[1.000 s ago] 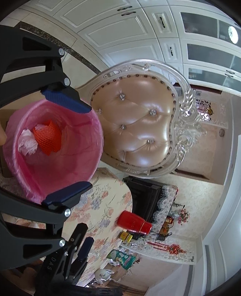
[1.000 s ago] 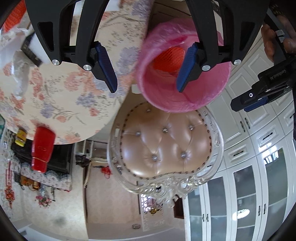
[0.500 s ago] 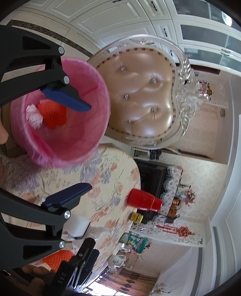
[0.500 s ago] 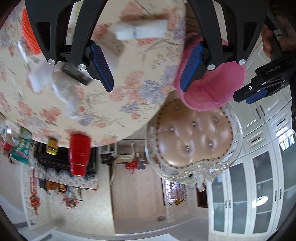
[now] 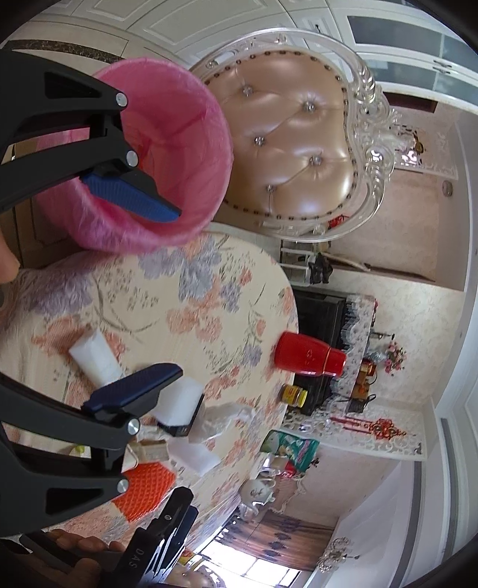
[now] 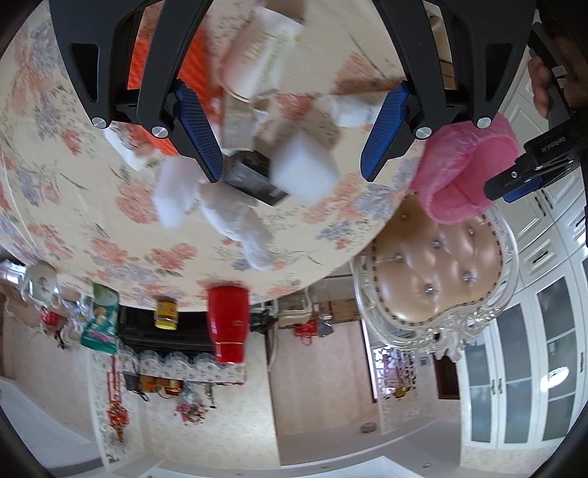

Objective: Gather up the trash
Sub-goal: 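Move both tools back over the table toward the remaining trash, then grasp the second orange foam net with the right tool while the left tool grasps the white foam block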

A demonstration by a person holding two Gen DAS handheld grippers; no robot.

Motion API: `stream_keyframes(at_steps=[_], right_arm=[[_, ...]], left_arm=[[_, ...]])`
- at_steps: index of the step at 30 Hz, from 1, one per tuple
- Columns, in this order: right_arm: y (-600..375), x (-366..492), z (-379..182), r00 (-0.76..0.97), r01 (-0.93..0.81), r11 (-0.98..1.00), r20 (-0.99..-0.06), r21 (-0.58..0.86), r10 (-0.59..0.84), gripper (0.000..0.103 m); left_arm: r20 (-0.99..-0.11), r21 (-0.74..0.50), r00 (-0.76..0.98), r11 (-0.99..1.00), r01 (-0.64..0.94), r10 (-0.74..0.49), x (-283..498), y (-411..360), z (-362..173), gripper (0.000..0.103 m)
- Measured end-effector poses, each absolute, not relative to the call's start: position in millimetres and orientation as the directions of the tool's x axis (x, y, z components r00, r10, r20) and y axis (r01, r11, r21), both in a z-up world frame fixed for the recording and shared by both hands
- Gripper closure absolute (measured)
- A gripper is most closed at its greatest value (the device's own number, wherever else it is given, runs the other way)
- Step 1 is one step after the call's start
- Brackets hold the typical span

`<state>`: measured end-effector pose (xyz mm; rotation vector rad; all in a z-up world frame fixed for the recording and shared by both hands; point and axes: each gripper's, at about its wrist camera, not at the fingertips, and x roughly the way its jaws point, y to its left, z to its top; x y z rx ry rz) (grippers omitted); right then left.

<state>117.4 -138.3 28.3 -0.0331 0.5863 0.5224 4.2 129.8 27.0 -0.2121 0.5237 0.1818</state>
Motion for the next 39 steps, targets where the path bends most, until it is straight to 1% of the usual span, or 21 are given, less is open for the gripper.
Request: stream_keyframes(at_steps=[15,28,39], right_arm=[[-198,130,-6,0.701,-0.399,0.908,-0.595,0.127,0.392,0.029],[-212,150,-37,0.647,-0.373,0.919,-0.672,0.132,0.359,0.029],[-217,160,-56,0.604,-0.359,0.926,-0.726,0.119,0.327,0.029]], left_arm=[[-0.542,-0.135,0.84,0.982,-0.132,0.038,28,73,16,0.025],[-0.564,-0.119,0.826,0.99,-0.08,-0.001,42,36,10,0.025],[-0.584,-0.114,0.811,0.992,-0.055,-0.022,54,21,3,0.025]])
